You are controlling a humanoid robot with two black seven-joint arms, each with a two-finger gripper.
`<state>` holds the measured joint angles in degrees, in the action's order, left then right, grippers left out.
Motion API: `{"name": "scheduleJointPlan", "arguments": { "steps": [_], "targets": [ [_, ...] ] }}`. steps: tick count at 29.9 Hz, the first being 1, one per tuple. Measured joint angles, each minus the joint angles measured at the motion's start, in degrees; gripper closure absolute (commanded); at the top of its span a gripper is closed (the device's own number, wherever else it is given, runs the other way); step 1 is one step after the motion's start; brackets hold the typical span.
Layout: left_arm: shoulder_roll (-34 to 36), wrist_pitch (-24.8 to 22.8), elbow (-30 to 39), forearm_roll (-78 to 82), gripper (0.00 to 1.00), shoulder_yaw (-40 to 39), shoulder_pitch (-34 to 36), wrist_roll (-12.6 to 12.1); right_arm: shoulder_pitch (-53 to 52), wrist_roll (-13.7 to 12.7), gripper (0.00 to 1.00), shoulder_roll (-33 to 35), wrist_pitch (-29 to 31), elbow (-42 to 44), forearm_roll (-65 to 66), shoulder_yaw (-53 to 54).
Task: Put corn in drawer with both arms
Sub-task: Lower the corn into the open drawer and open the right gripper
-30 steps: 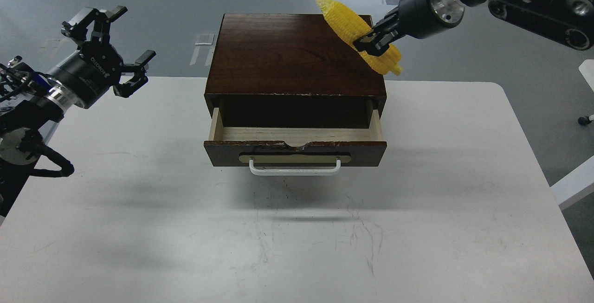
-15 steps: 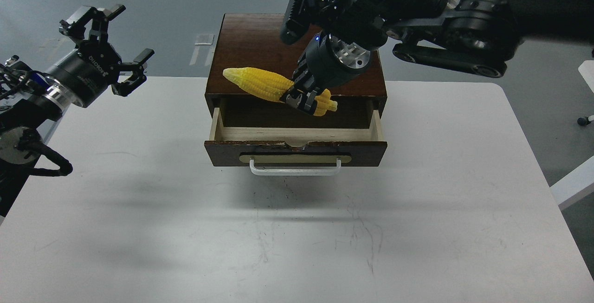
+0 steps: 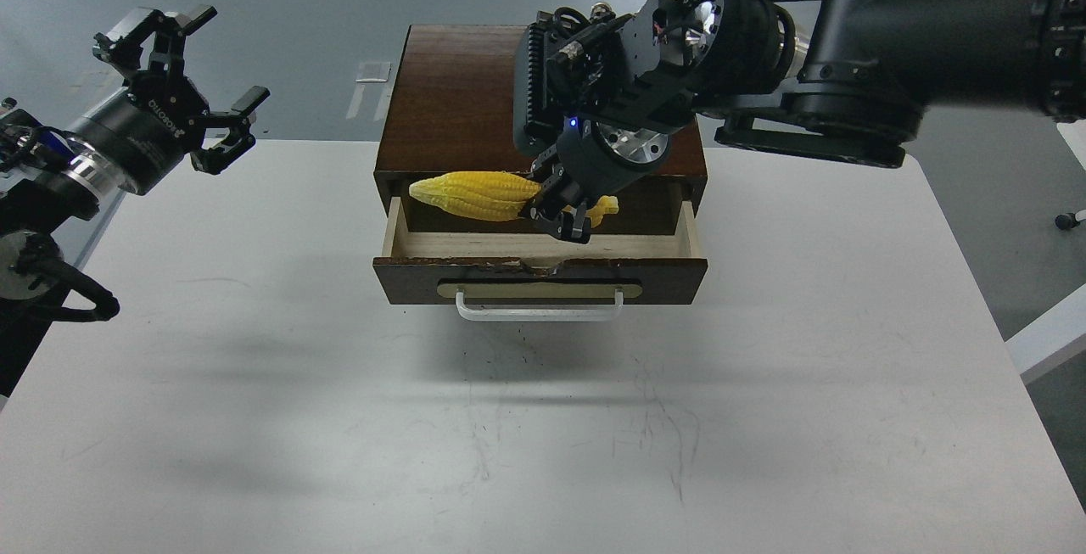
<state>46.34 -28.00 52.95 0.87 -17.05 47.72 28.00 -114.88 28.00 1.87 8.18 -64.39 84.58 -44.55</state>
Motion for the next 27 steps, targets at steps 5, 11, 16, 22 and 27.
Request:
{"name": "scheduleJointPlan", "arguments": {
  "steps": [5,11,16,22,27],
  "targets": [
    [0.2,0.0,0.1,0.0,0.02,0.0,0.0,0.0,0.5,0.0,0.37,0.0,0.0,0.1,0.0,-0.3],
    [0.2,0.0,0.1,0.0,0.02,0.0,-0.1,0.0,0.6,0.0,0.26,0.1,-0.1,0.2,-0.3,-0.2],
    [0.2,0.0,0.1,0.0,0.02,0.0,-0.1,0.0,0.6,0.0,0.23,0.1,-0.1,0.2,-0.5,-0.2],
    [0.2,0.0,0.1,0.0,0.02,0.0,-0.1,0.0,0.0,0.0,0.18,0.6,-0.2,0.2,-1.2,0.6],
    [0.2,0.0,0.1,0.0,0.02,0.0,0.0,0.0,-1.1,0.0,0.08,4.0,-0.2,0.8,-6.6,4.0]
  ]
}}
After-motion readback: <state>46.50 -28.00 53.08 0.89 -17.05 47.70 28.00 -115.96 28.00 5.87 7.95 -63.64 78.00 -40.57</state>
